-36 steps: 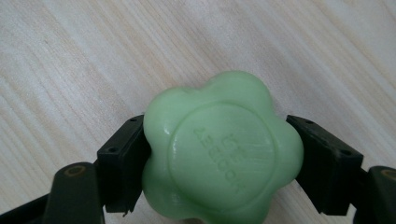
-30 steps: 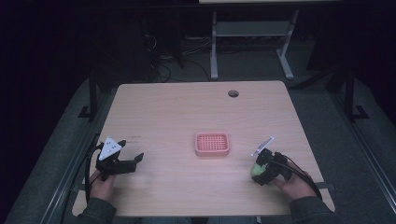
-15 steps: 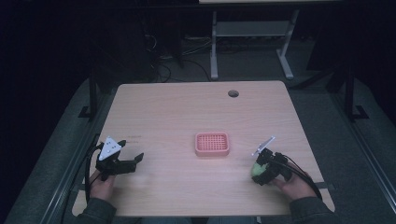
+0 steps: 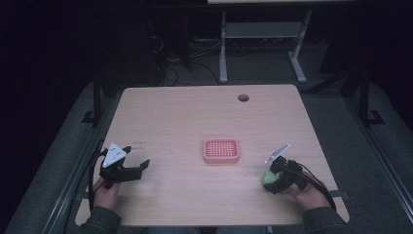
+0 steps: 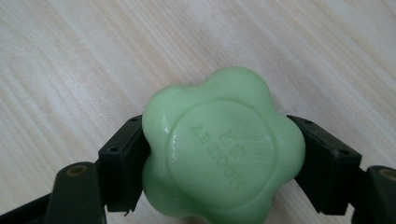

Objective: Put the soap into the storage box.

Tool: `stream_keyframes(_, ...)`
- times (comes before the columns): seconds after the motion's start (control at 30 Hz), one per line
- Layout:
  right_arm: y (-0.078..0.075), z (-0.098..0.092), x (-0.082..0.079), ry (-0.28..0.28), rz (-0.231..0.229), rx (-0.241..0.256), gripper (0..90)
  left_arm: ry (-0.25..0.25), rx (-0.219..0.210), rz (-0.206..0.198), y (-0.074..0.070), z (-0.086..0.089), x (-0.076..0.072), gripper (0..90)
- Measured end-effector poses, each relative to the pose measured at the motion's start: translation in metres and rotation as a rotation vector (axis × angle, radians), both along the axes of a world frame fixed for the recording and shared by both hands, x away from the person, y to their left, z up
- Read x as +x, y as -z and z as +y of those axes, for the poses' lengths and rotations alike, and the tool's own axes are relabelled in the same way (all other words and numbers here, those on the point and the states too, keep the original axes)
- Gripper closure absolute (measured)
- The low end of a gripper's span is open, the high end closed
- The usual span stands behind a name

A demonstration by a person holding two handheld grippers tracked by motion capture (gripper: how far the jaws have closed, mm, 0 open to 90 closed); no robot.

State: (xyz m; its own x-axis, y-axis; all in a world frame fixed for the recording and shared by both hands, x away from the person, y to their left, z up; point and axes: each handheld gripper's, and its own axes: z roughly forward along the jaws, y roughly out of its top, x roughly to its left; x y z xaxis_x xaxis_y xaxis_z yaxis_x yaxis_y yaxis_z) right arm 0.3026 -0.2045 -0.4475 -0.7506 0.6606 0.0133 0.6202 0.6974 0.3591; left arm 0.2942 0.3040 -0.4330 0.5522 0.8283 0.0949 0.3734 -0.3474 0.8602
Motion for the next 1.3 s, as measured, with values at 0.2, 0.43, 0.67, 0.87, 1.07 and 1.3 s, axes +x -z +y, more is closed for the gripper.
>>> stream_keyframes(0.2,-0.008,0.007,0.001,-0.02,-0.013,-0.017,25.9,0.0,-0.002,-0.001,0.0,0.0,0.0,14.1)
stream_keyframes(0.43,-0.018,0.017,0.007,-0.049,-0.024,-0.021,25.9,0.002,-0.004,-0.003,0.0,0.0,0.0,14.1)
stream_keyframes(0.67,-0.027,0.024,0.014,-0.073,-0.034,-0.02,25.9,0.004,-0.004,-0.004,-0.001,0.0,0.0,14.1)
stream_keyframes(0.87,-0.033,0.033,0.021,-0.092,-0.037,-0.021,25.9,0.003,-0.003,0.0,-0.001,0.0,-0.001,14.1)
stream_keyframes(1.07,-0.041,0.038,0.029,-0.104,-0.034,0.005,25.9,-0.001,-0.012,0.004,-0.001,0.0,-0.001,14.1)
stream_keyframes(1.3,-0.048,0.043,0.04,-0.11,-0.036,0.021,25.9,-0.001,-0.011,0.005,-0.002,0.001,-0.001,14.1)
